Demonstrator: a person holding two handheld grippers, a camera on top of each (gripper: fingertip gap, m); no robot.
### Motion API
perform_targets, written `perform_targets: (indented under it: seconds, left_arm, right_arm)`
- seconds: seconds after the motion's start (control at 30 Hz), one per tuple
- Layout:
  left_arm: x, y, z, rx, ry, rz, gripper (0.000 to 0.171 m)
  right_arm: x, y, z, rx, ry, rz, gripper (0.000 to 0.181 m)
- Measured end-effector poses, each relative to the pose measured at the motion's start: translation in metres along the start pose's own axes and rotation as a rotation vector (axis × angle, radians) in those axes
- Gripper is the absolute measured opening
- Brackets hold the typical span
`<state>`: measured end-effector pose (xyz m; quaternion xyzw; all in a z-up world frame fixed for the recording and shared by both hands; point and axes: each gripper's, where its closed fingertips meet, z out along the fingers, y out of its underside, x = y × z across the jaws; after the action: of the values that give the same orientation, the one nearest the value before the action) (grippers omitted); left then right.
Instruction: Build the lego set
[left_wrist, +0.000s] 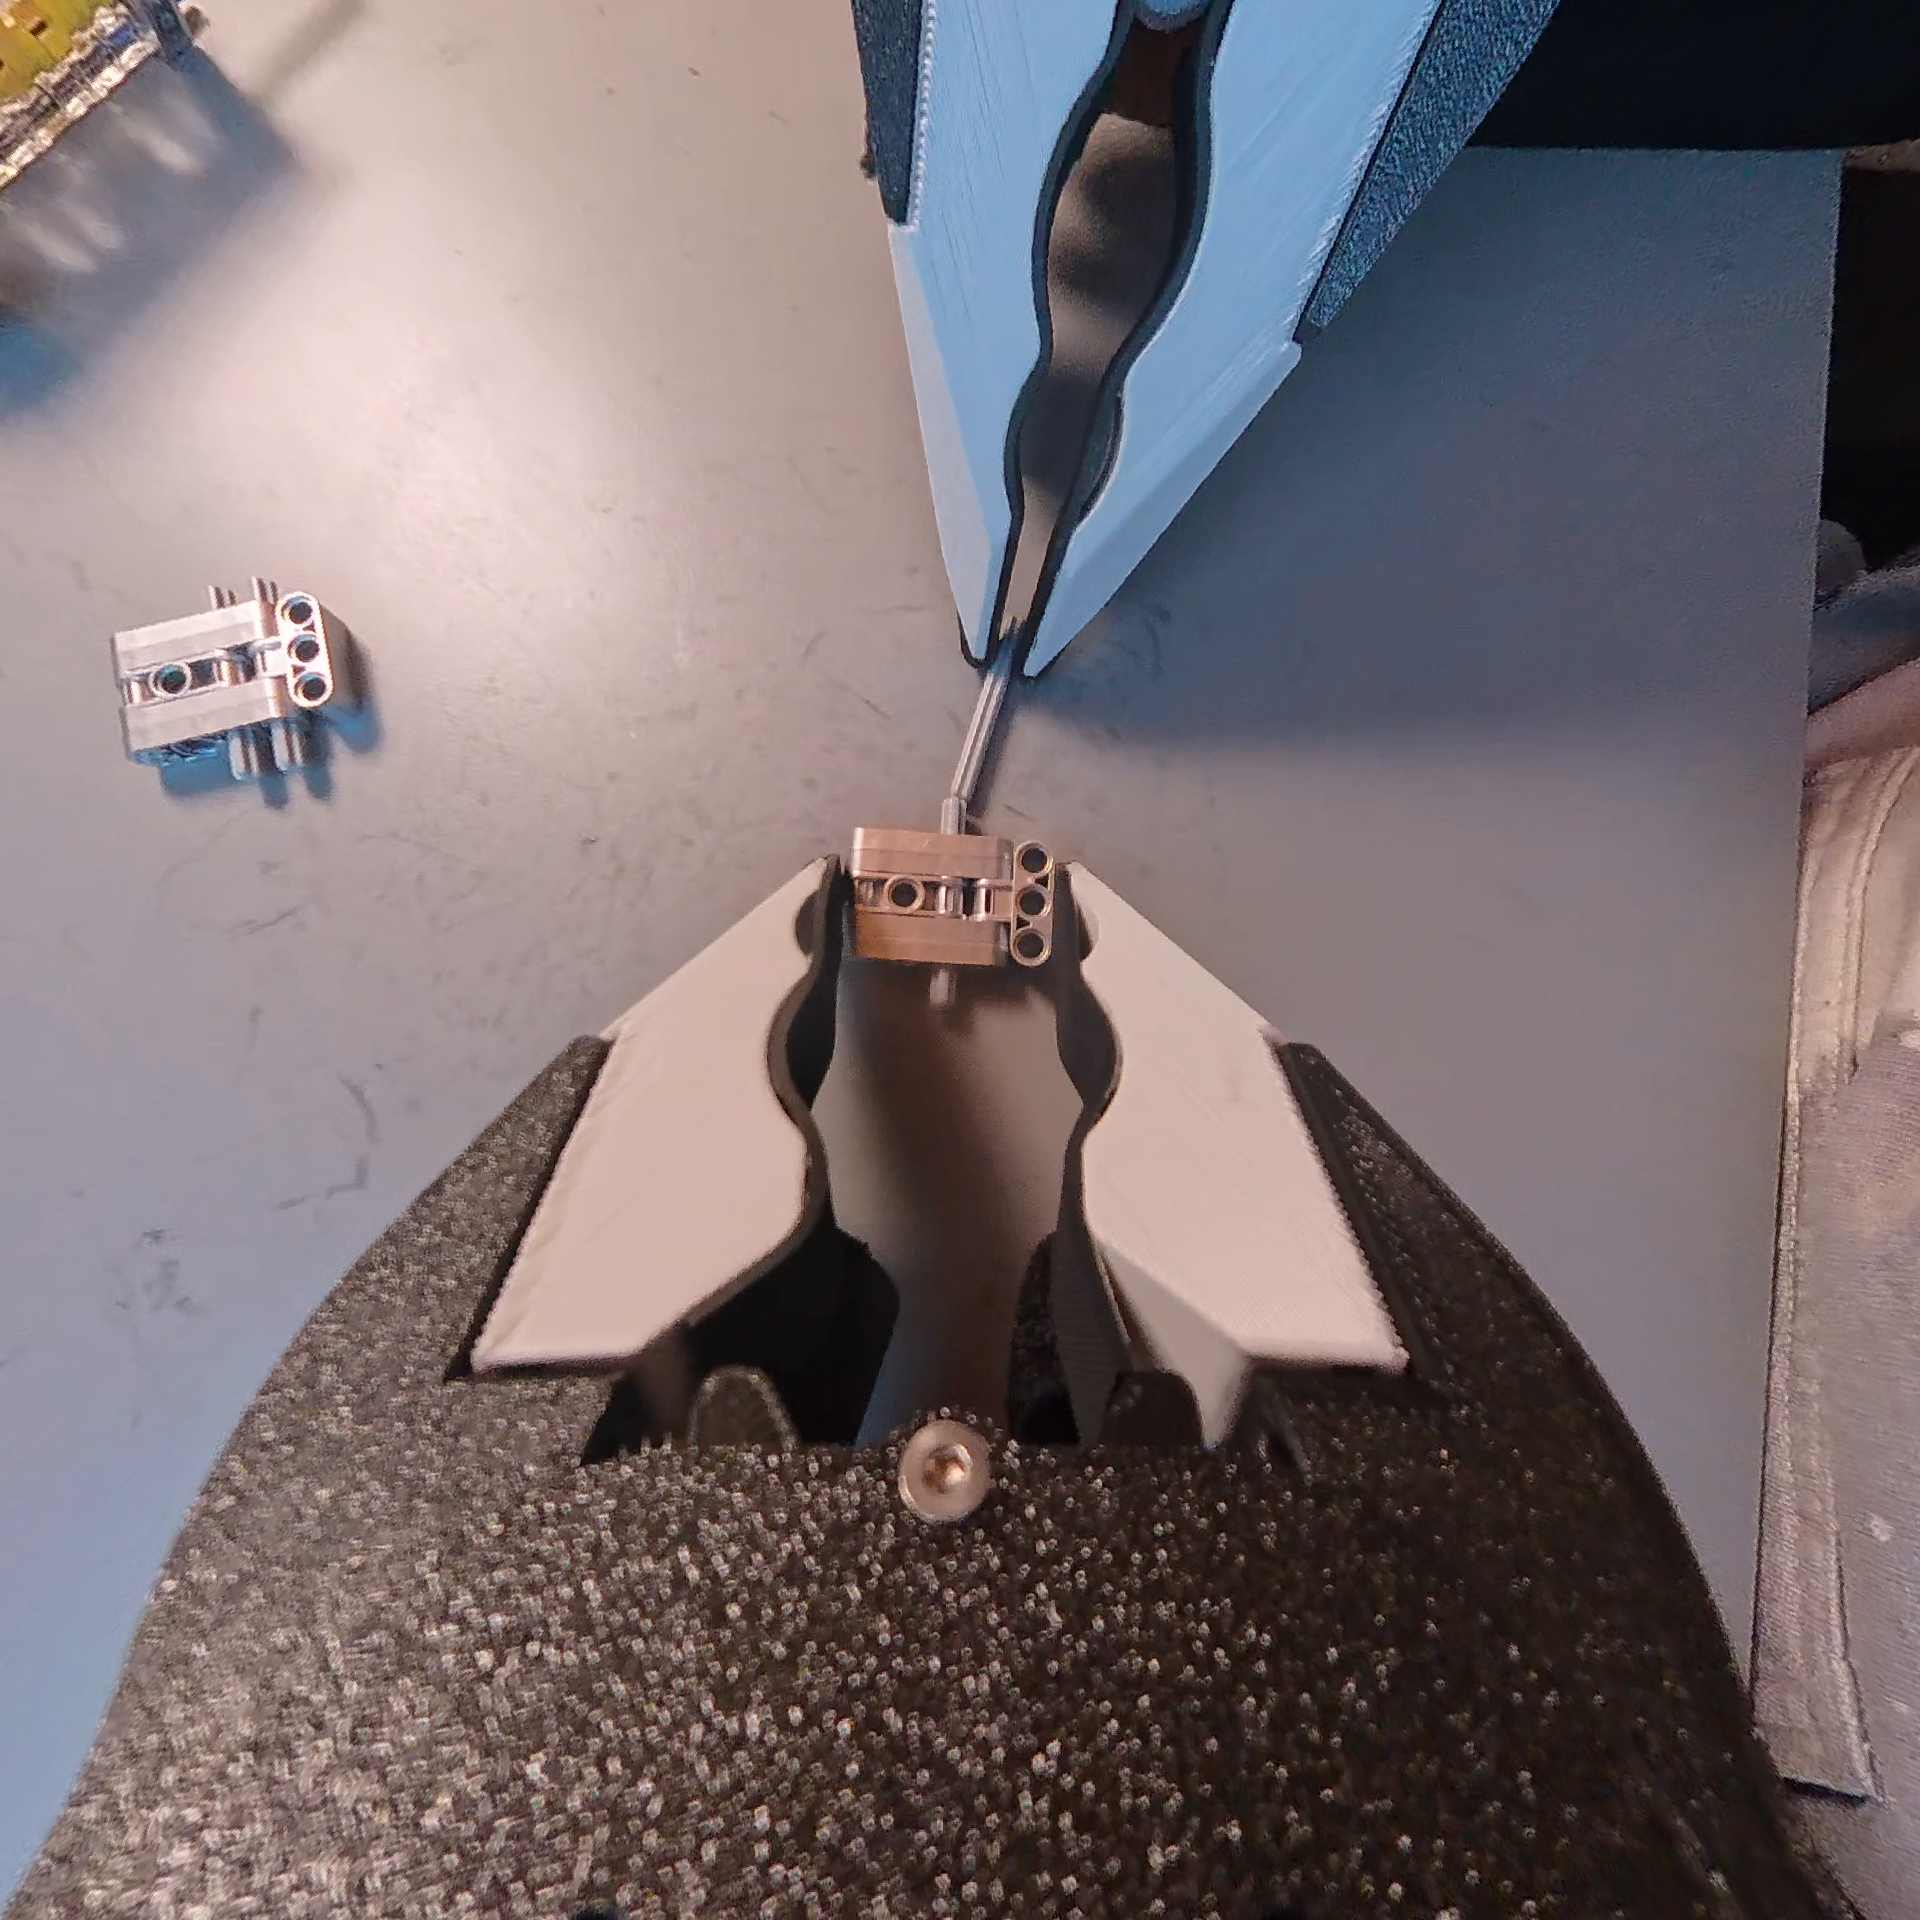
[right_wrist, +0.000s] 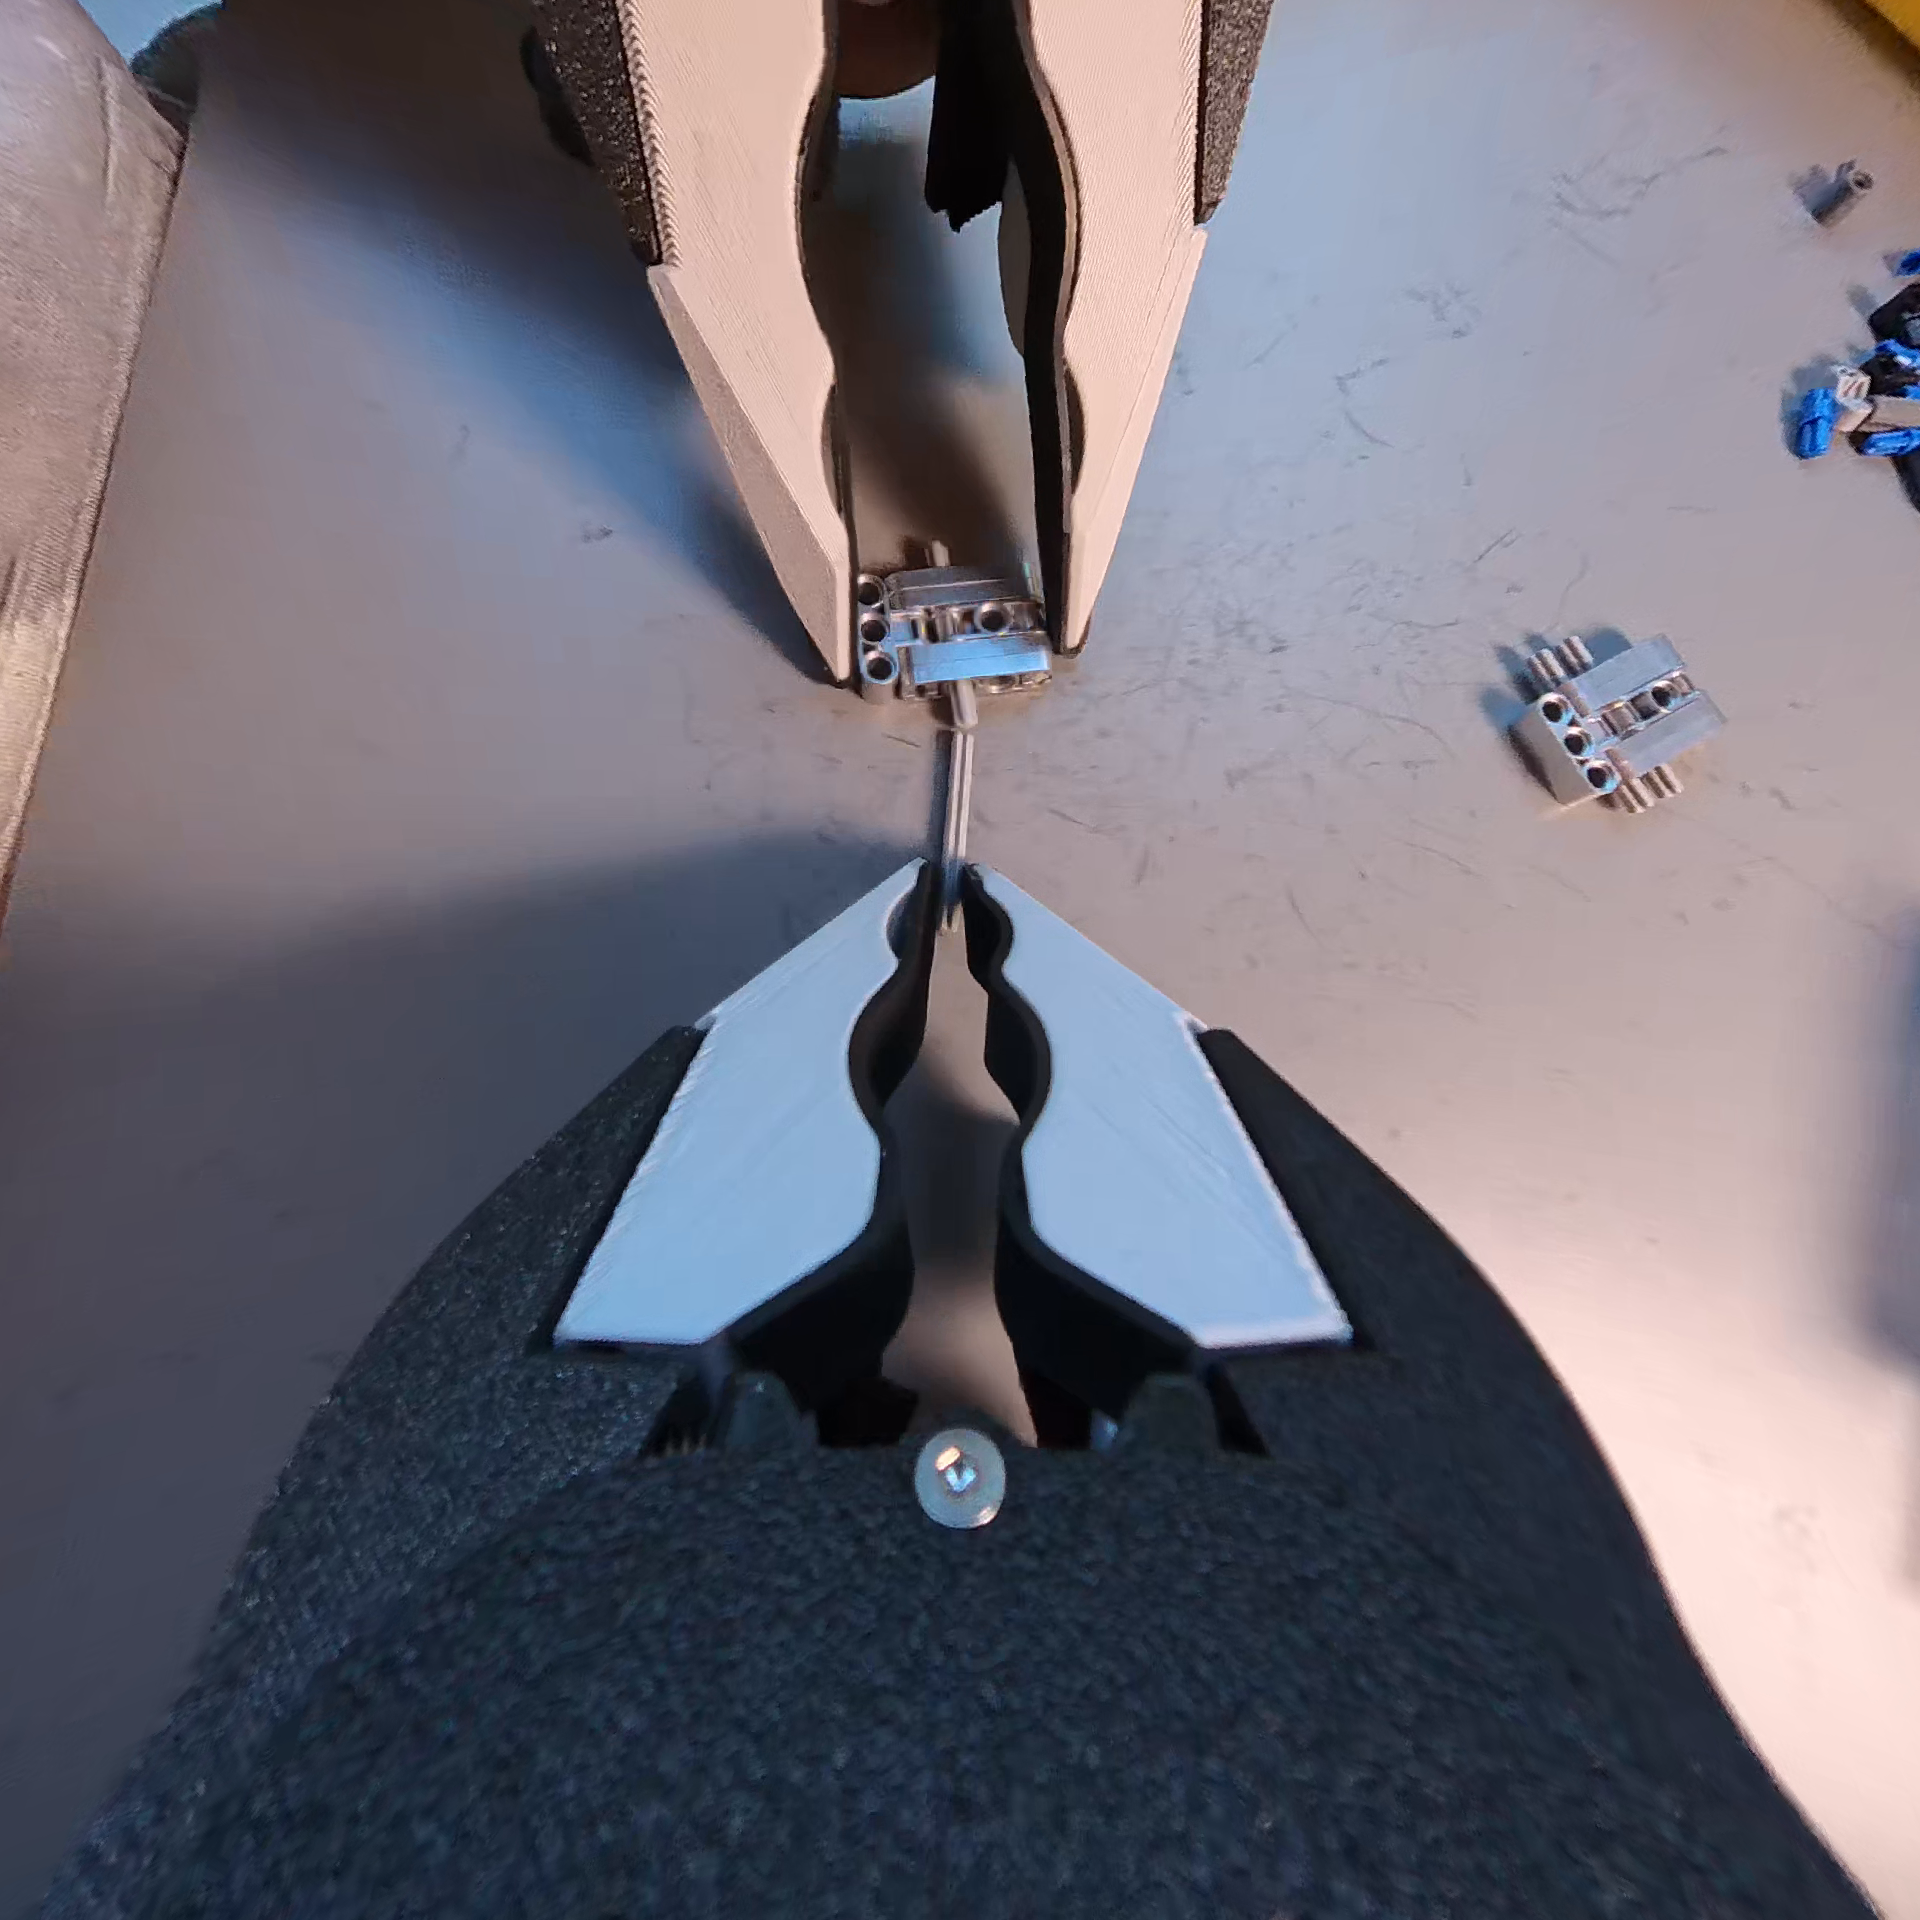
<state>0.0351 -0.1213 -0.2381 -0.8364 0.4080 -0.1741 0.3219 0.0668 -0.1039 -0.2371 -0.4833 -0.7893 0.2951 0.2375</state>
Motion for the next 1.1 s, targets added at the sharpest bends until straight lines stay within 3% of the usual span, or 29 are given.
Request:
perform_targets:
  seconds: [0.33, 0.5, 0.7, 1.1]
  left_arm:
    - [0.000, -0.001, 0.000, -0.021, -0.018, -0.021, 0.039]
    - [0.005, 0.000, -0.004, -0.008, 0.007, -0.030, 0.051]
    - [0.000, 0.004, -0.004, -0.015, -0.012, -0.030, 0.040]
    - [-0.001, 0.004, -0.004, 0.012, -0.015, -0.015, 0.038]
  right_arm:
    - [0.000, 0.001, -0.002, 0.015, -0.011, -0.060, 0.002]
    - [-0.001, 0.003, -0.004, 0.019, 0.012, -0.088, 0.002]
    - [-0.001, -0.001, -0.001, 0.029, 0.007, -0.115, 0.001]
    - [-0.002, -0.006, 0.004, 0.036, 0.003, -0.139, 0.001]
